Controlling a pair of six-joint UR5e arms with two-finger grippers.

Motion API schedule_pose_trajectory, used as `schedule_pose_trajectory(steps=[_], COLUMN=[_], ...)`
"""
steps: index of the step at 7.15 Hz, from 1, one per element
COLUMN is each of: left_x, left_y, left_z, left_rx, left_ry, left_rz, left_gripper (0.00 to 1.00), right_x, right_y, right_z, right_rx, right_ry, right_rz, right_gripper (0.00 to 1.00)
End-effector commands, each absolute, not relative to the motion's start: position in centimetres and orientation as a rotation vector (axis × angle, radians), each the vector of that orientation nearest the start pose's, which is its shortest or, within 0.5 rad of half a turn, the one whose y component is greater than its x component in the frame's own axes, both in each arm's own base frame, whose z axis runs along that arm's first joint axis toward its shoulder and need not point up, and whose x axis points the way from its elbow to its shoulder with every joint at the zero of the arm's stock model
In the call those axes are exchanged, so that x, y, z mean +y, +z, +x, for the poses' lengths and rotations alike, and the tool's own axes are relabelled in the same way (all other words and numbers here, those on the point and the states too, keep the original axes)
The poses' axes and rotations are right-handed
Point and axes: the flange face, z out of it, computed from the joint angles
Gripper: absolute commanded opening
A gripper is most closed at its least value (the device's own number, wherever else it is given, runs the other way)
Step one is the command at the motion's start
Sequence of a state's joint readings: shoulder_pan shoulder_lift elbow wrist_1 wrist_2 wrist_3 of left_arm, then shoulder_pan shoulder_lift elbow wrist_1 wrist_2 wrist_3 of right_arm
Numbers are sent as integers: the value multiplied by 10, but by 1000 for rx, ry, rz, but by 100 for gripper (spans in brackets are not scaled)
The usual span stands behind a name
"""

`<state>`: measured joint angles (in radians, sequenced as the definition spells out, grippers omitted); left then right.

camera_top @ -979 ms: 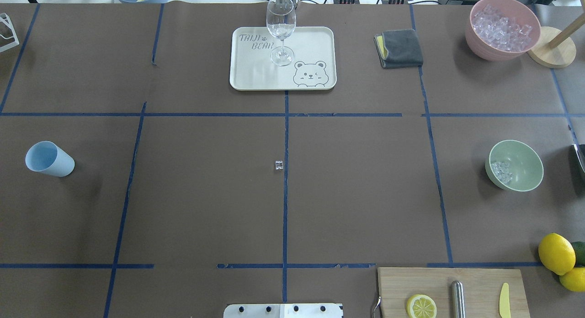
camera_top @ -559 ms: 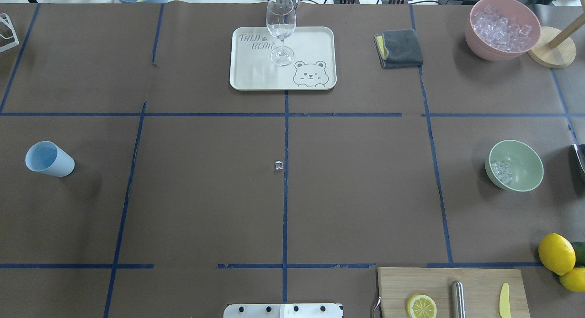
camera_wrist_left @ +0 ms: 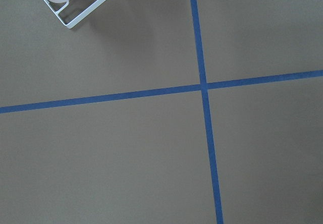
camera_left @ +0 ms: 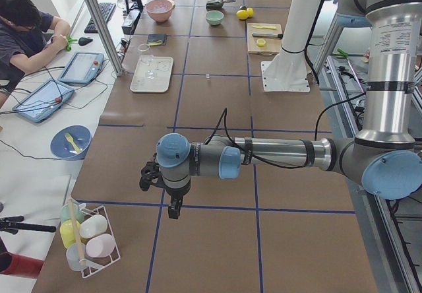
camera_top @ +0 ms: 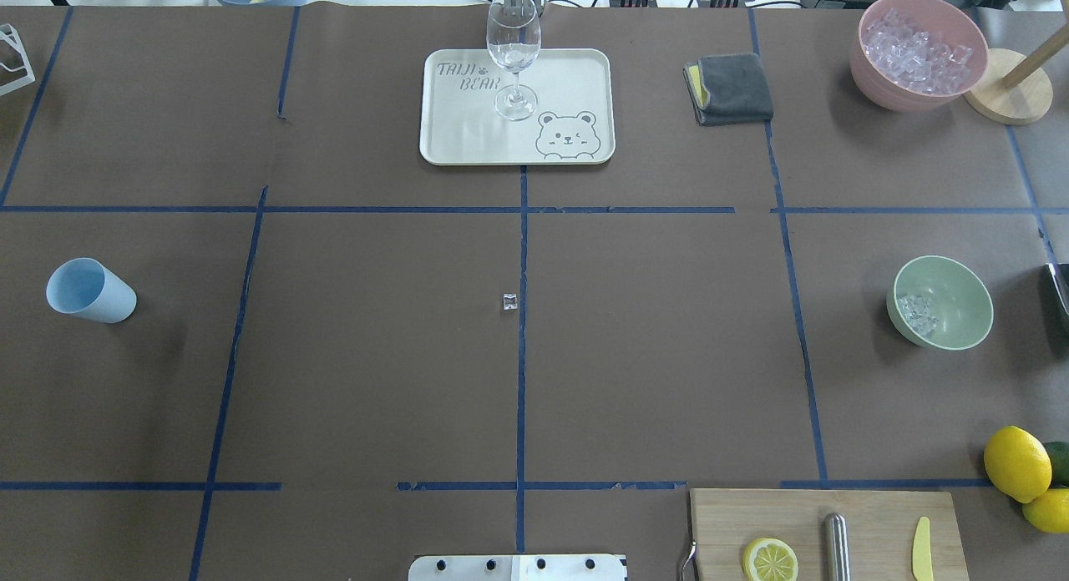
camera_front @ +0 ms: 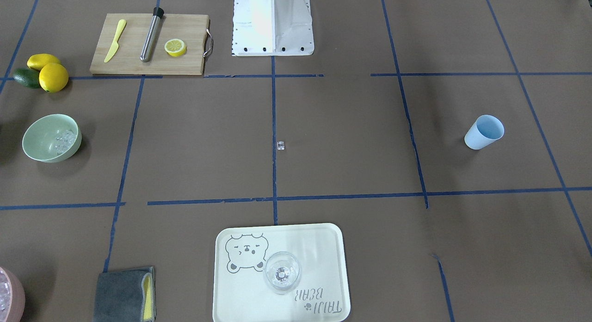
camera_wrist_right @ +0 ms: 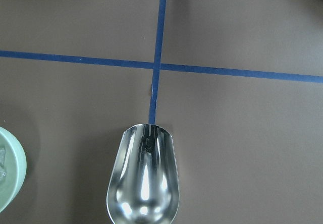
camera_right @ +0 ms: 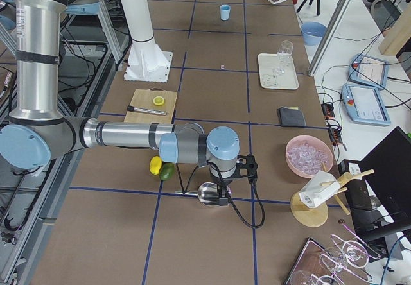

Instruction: Pour ice into bowl

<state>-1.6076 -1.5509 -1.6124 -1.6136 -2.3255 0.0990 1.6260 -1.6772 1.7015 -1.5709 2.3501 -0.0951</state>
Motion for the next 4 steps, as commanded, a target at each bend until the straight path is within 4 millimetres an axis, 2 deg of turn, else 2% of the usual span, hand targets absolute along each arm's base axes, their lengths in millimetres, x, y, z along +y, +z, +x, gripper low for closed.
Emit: schedule_pose_trajectory(steps=[1,4], left_x=[-485,-485], left_y=[645,644], left_z=[-83,-83], left_rx=[749,748], left_ry=[84,86], left_rz=[113,118], left_gripper=[100,100], right_x=[-445,-446], right_y=[642,640], right_z=[88,88], right_rx=[-775,-775], right_ry=[-49,-50], right_rz=[85,89], right_gripper=[100,100])
